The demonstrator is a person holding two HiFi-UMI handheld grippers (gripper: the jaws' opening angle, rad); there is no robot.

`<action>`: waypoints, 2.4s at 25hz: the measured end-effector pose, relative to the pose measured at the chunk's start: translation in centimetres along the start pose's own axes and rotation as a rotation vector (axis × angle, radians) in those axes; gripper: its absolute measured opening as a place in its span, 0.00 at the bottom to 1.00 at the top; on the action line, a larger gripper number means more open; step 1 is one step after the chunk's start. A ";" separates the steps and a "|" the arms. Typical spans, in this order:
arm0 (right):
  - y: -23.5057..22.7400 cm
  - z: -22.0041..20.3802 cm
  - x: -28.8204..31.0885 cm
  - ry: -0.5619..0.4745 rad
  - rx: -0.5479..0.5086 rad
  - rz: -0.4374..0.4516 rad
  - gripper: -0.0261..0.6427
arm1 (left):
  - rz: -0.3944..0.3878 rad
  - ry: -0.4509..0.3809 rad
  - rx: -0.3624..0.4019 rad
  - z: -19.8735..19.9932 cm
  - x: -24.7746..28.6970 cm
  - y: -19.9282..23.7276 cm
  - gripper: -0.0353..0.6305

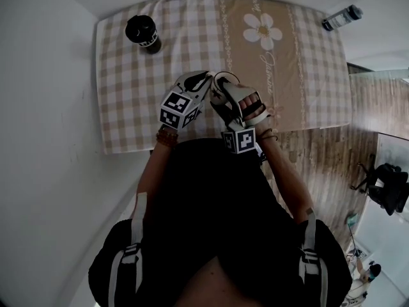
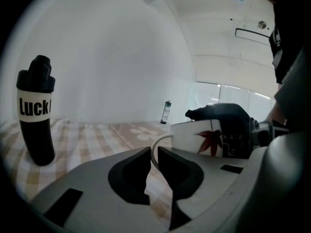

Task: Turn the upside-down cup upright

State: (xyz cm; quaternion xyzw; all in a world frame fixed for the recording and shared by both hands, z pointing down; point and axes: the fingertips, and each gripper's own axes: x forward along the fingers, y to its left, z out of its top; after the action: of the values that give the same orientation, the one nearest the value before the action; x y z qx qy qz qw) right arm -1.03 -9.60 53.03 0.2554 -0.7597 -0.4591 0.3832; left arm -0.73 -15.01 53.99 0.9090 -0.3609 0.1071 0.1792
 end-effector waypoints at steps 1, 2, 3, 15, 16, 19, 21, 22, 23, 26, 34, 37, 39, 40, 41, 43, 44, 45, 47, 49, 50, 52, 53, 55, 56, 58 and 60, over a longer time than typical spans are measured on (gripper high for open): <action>0.1 0.3 0.0 -0.015 -0.008 -0.002 0.82 | 0.003 -0.008 -0.033 0.2 0.1 0.1 0.12; 0.1 0.5 0.0 -0.025 -0.013 -0.006 0.82 | 0.000 -0.023 -0.075 0.5 0.1 0.2 0.10; -0.1 0.6 0.1 -0.032 -0.017 -0.011 0.82 | -0.005 -0.040 -0.108 0.9 0.1 0.4 0.10; -3.6 -0.9 -1.6 -0.131 0.416 -0.028 0.78 | 0.130 -0.333 -0.158 5.8 -3.6 4.2 0.10; -3.7 -0.8 -1.7 -0.177 0.539 0.013 0.78 | 0.123 -0.353 -0.158 6.2 -4.0 4.3 0.10; -5.0 -1.0 -1.5 -0.325 0.981 0.089 0.83 | 0.079 -0.399 -0.150 6.8 -4.7 3.5 0.10; -5.4 -1.5 -1.4 -0.360 1.205 0.143 0.83 | 0.043 -0.404 -0.133 6.7 -4.5 2.3 0.10; -5.6 -1.6 -1.4 -0.369 1.256 0.166 0.83 | 0.025 -0.399 -0.126 6.5 -4.3 1.7 0.11; -5.7 -1.5 -1.3 -0.378 1.273 0.187 0.83 | 0.008 -0.390 -0.120 6.2 -4.1 1.1 0.11; -5.3 -0.8 -1.4 -0.401 1.230 0.259 0.83 | -0.025 -0.359 -0.107 5.5 -3.3 -0.2 0.11; -3.8 -0.3 -2.4 -0.396 1.038 0.315 0.63 | -0.027 -0.291 0.051 5.0 -2.8 -1.4 0.11; -2.0 -0.9 -2.5 -0.347 0.978 0.383 0.63 | -0.018 -0.222 0.172 3.5 -2.6 -1.9 0.11; -0.6 -1.2 -2.5 -0.321 0.958 0.433 0.63 | -0.018 -0.167 0.228 2.0 -2.5 -2.1 0.11; 0.2 -1.3 -2.5 -0.309 0.956 0.457 0.63 | -0.017 -0.139 0.238 1.3 -2.4 -2.2 0.11; 0.9 -1.4 -2.4 -0.297 0.959 0.476 0.63 | -0.015 -0.114 0.236 0.5 -2.2 -2.2 0.11; 2.3 -1.7 -2.3 -0.280 0.978 0.500 0.63 | -0.011 -0.075 0.216 -1.1 -2.0 -2.1 0.11; 2.8 -1.8 -2.2 -0.274 0.989 0.505 0.63 | -0.010 -0.062 0.205 -1.8 -1.8 -2.0 0.11; 3.3 -1.9 -2.1 -0.268 0.996 0.509 0.63 | -0.009 -0.051 0.198 -2.4 -1.7 -1.9 0.11; 4.1 -2.2 -1.9 -0.249 0.992 0.516 0.63 | -0.009 -0.037 0.193 -3.2 -1.5 -1.8 0.11; 4.8 -2.4 -1.8 -0.228 0.974 0.530 0.63 | -0.007 -0.026 0.189 -3.9 -1.3 -1.8 0.11; 5.1 -2.6 -1.8 -0.220 0.965 0.538 0.63 | -0.007 -0.020 0.188 -4.3 -1.2 -1.8 0.11; 5.6 -2.9 -2.0 -0.204 0.954 0.552 0.63 | -0.012 -0.008 0.191 -4.8 -1.1 -1.9 0.11; 5.8 -3.0 -2.0 -0.195 0.951 0.559 0.63 | -0.014 0.001 0.193 -5.1 -1.0 -2.0 0.12; 6.4 -3.2 -2.0 -0.176 0.948 0.570 0.63 | -0.016 0.017 0.197 -5.6 -0.8 -2.1 0.12; 6.6 -3.3 -2.0 -0.168 0.947 0.575 0.63 | -0.015 0.023 0.197 -5.9 -0.8 -2.1 0.12; 7.0 -3.3 -2.0 -0.163 0.951 0.575 0.63 | -0.014 0.027 0.192 -6.3 -0.9 -2.0 0.12; 7.0 -3.2 -1.9 -0.164 0.953 0.570 0.63 | -0.009 0.030 0.179 -6.6 -1.0 -1.8 0.12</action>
State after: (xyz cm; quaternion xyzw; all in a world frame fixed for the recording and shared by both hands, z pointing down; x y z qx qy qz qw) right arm 2.39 -6.67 59.56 0.1485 -0.9494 0.0383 0.2742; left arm -0.58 -10.51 59.30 0.9213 -0.3428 0.1520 0.1030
